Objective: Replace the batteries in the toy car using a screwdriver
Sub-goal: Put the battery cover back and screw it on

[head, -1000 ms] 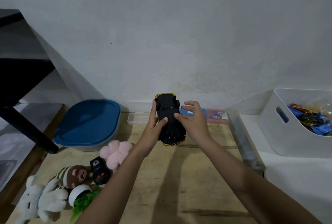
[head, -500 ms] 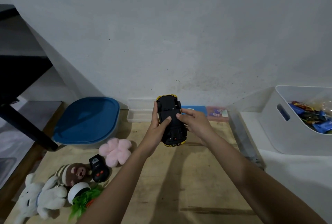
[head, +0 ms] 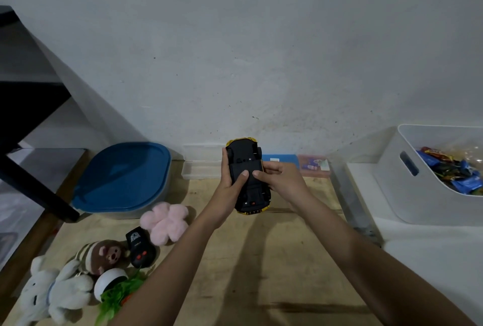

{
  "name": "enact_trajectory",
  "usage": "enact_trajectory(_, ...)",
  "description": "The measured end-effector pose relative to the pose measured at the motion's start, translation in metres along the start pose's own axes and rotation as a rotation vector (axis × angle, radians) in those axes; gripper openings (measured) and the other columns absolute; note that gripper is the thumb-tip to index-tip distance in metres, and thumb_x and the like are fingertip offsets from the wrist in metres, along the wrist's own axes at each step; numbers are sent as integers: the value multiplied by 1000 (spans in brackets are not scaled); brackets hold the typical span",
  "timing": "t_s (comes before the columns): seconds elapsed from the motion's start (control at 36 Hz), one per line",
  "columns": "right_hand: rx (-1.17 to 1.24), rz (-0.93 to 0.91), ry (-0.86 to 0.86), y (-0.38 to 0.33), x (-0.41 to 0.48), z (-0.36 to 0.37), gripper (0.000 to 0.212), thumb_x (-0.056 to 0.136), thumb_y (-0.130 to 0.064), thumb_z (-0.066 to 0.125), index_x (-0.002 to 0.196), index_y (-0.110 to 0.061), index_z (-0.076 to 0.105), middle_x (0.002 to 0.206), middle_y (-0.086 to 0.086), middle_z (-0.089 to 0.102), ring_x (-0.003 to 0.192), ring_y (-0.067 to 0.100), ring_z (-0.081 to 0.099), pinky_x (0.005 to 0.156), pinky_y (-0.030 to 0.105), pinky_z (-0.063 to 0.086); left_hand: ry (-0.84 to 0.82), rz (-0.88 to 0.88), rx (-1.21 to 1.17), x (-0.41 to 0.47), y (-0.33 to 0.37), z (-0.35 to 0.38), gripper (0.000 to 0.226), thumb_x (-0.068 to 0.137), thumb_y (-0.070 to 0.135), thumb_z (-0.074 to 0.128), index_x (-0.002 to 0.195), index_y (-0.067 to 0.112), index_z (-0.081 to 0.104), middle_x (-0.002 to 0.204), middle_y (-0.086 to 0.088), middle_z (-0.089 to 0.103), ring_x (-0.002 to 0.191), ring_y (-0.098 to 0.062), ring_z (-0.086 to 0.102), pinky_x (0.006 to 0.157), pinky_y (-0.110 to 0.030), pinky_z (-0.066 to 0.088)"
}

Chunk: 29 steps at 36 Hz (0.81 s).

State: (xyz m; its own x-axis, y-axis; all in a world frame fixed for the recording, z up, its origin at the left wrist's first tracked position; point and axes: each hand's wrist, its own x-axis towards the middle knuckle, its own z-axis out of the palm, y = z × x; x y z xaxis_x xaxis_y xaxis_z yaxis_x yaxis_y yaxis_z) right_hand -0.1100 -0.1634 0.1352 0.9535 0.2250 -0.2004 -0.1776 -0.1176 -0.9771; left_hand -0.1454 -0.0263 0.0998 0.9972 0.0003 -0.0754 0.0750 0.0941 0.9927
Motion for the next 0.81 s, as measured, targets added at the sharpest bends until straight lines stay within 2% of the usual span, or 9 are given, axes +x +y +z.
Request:
enact_trajectory(0.11,-7,8,5,1,1,1,29,81,-2,66,110,-3,65,100,10,69,91,20,66,83,28,54,10,13,21,0,-1,1,73,99,20,41,143,45,-12,146,7,33,118,-6,51,87,-21,52)
enact_trajectory(0.17,-5,9,6,1,1,1,30,81,-2,66,111,-3,65,98,8,68,88,17,66,78,22,55,16,15,21,0,-2,1,73,99,20,41,142,46,-13,145,8,32,119,-9,50,85,-20,52)
enact_trajectory(0.25,22,18,16,0,1,3,32,81,-1,66,113,-1,63,97,7,67,87,16,65,70,14,54,16,14,31,0,-2,1,73,100,18,40,143,44,-13,142,10,31,113,-2,51,79,-17,53)
enact_trajectory(0.36,32,34,35,0,0,3,32,80,0,67,112,0,64,101,12,68,81,12,66,66,12,54,13,17,55,0,-3,2,73,100,19,40,144,41,-14,144,8,30,108,6,49,74,-9,50)
enact_trajectory(0.44,45,56,44,0,1,3,32,79,1,67,111,1,64,104,13,69,77,8,65,63,11,54,18,16,65,0,-4,2,73,100,19,40,144,40,-14,145,7,29,113,-3,49,75,-10,51)
enact_trajectory(0.53,47,85,60,-2,1,4,32,79,2,67,111,1,64,103,13,69,78,12,65,62,13,54,24,21,75,-1,-3,3,73,100,18,40,145,39,-13,142,11,29,113,-1,48,77,-12,51)
enact_trajectory(0.64,42,135,86,-3,1,4,30,77,1,69,107,-1,66,95,9,69,79,16,65,65,16,53,24,18,82,-2,-4,4,73,100,18,40,145,38,-13,145,8,28,121,-9,45,84,-15,47)
enact_trajectory(0.75,55,181,107,-2,1,4,26,76,3,70,101,0,67,86,8,67,71,12,63,58,15,52,14,12,98,-3,-5,4,73,100,16,39,146,38,-12,151,4,27,123,-8,44,85,-14,48)
enact_trajectory(0.81,57,190,120,0,1,5,26,75,4,70,101,2,67,88,10,68,70,13,63,55,13,52,12,7,103,-4,-7,4,72,100,16,39,146,38,-12,152,4,26,124,-9,43,90,-18,46)
